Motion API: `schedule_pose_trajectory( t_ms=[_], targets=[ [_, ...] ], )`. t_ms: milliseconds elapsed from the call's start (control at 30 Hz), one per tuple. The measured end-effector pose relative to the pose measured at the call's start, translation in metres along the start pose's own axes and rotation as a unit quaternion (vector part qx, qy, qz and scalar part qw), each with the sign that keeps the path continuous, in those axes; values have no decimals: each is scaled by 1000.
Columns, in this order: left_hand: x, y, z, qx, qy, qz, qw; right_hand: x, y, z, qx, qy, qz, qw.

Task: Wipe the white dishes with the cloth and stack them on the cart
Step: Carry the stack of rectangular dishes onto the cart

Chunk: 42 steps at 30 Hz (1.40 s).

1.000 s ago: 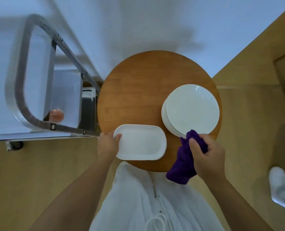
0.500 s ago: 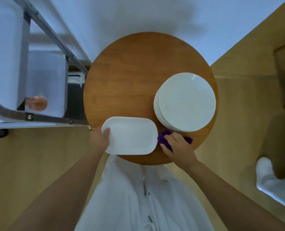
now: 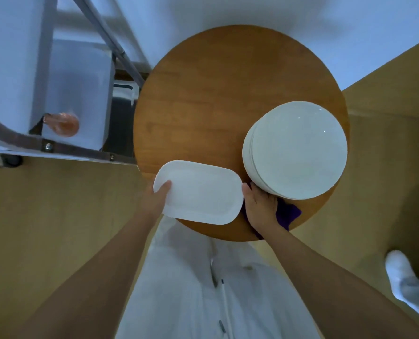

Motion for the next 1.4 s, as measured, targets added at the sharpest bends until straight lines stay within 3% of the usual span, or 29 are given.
schedule_pose_trajectory(
  t_ms=[67,167,333,433,600,867,1100,1233,1400],
  targets=[
    [-2,2,1,0,-4,2,1000,6,-9,-4,-47,47,-57,996],
    [-9,5,2,-4,-16,5,1000,15,-23,7,-21,132,-88,987],
    [-16,9,3,-10,-28,1,1000,25,-13,21,53,307,62,948],
    [-16,9,2,-25,-37,-1,999,29,-5,26,94,355,120,922],
    [-15,10,6,29,-118,-28,992,32,-4,33,55,395,168,901],
    [-8,10,-7,-24,-108,-61,992,53,-9,23,35,377,123,917],
    [-11,-9,-35,-14,-205,-65,976,81,-15,12,67,366,137,918],
    [-11,-27,-67,-43,-206,-17,977,119,-29,15,73,331,103,935],
    [6,-51,-131,-87,-257,-31,962,187,-62,38,103,300,47,947]
  ],
)
Point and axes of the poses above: each hand's wrist, its own y-axis towards the middle knuckle, its own z-axis out of the palm, x = y × z, the point moved 5 cm from there along y, towards the middle knuckle, and after that the axes turned 10 degrees about y, right-handed, at the moved point
